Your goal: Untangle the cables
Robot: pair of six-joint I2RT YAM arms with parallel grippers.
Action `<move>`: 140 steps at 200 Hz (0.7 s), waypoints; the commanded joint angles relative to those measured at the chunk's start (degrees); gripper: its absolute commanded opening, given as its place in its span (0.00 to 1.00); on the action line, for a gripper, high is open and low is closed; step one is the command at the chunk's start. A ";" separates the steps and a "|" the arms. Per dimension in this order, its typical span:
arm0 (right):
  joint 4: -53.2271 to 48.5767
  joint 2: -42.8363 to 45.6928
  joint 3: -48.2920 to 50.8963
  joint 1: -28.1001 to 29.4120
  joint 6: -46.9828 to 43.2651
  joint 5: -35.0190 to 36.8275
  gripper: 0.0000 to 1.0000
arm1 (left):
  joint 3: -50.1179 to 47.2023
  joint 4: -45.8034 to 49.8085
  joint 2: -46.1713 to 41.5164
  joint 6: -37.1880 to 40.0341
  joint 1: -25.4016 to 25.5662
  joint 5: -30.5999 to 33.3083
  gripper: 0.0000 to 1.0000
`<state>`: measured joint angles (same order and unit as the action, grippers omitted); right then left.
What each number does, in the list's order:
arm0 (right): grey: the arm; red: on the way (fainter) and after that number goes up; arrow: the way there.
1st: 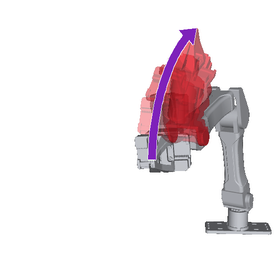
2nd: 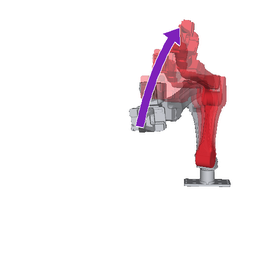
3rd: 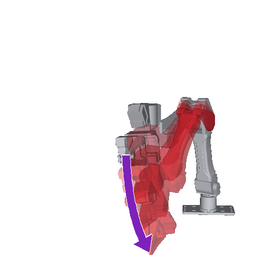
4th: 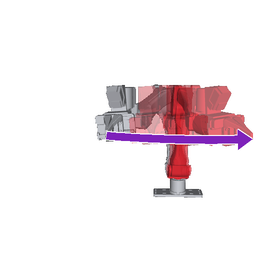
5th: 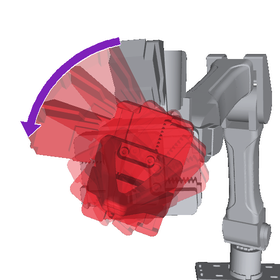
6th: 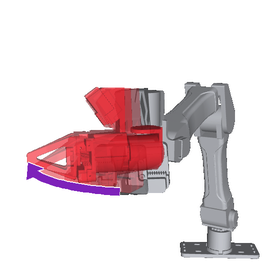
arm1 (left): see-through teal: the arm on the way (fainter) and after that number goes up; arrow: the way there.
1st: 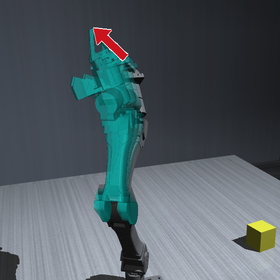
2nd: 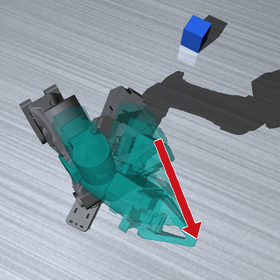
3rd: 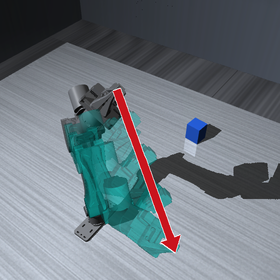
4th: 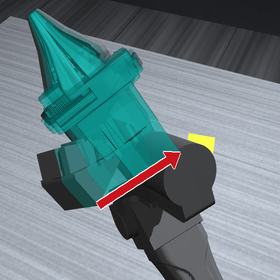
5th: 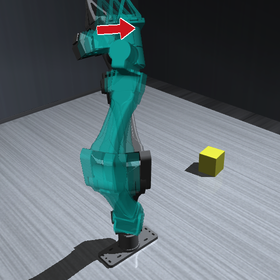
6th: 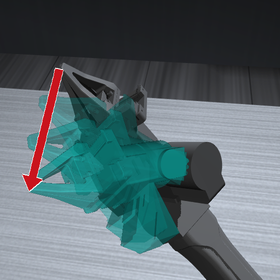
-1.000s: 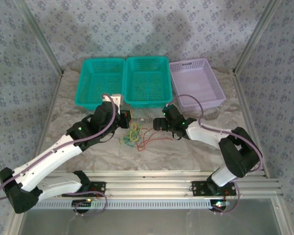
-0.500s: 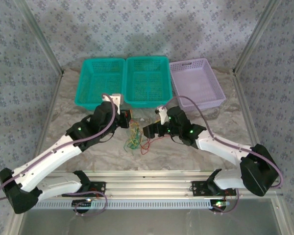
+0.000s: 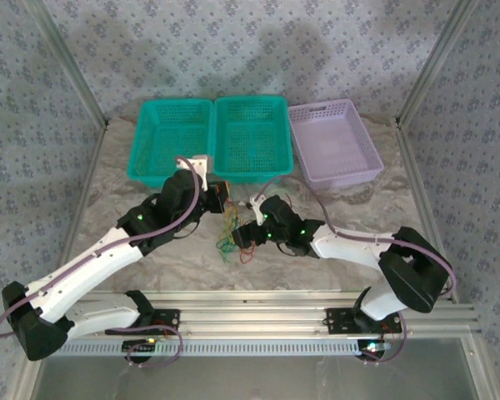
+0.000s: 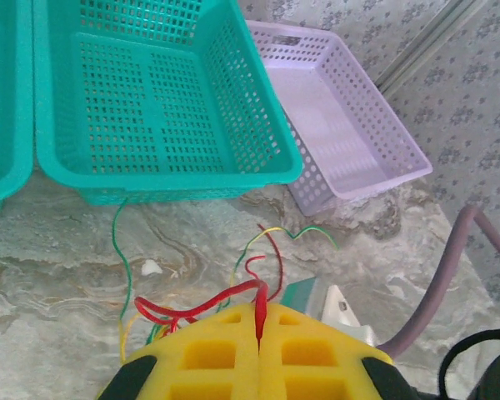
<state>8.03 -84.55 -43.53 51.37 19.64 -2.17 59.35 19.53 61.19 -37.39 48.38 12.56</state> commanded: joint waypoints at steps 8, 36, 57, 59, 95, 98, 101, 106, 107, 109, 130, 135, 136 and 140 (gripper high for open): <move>5.34 -1.72 -3.21 1.17 -2.40 8.85 0.90 | 1.01 -3.09 -2.35 -2.71 -0.02 -2.49 0.00; 7.61 -5.81 -4.72 0.62 -2.31 9.13 0.91 | 0.24 -3.03 -4.43 -3.53 0.02 -2.75 0.00; 8.83 -9.44 -5.74 0.26 -1.66 8.92 0.89 | 0.99 -2.20 -5.65 -3.30 -0.01 -2.60 0.00; 8.99 -9.67 -5.75 0.21 -1.54 8.81 0.89 | 1.13 -2.08 -5.78 -3.17 -0.01 -2.55 0.00; 10.07 -13.38 -6.51 -0.31 -0.44 8.21 0.82 | 2.59 -1.42 -7.30 -2.34 0.02 -2.41 0.00; 9.89 -13.63 -6.71 -0.38 -0.40 8.24 0.81 | 2.65 -1.50 -7.43 -2.27 -0.01 -2.31 0.00; 9.81 -13.80 -6.82 -0.39 -0.44 8.24 0.80 | 2.74 -1.51 -7.46 -2.21 -0.03 -2.39 0.00; 9.61 -14.09 -6.98 -0.46 -0.41 8.17 0.80 | 2.86 -1.52 -7.64 -1.97 0.03 -2.38 0.00; 9.58 -14.12 -6.99 -0.52 -0.40 8.20 0.79 | 2.91 -1.52 -7.65 -1.94 0.04 -2.41 0.00; 9.44 -14.18 -7.03 -0.49 -0.35 8.23 0.79 | 3.02 -1.51 -7.70 -1.87 0.05 -2.40 0.00; 9.19 -14.21 -6.31 -0.88 -0.27 9.91 0.74 | 4.56 -0.03 -8.72 -0.01 0.01 -0.71 0.00; 9.11 -14.19 -6.05 -1.07 -0.18 10.12 0.74 | 4.99 0.35 -9.10 0.51 0.00 -0.17 0.00; 9.04 -14.16 -5.94 -1.20 -0.14 10.20 0.73 | 5.07 0.34 -9.17 0.62 0.02 -0.08 0.00; 8.93 -14.16 -5.73 -1.45 -0.01 10.25 0.73 | 5.34 0.62 -9.47 1.07 0.00 0.37 0.00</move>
<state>17.34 -98.37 -49.08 50.94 18.87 5.43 60.12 20.43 54.50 -39.11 48.38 10.83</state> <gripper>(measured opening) 0.748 0.039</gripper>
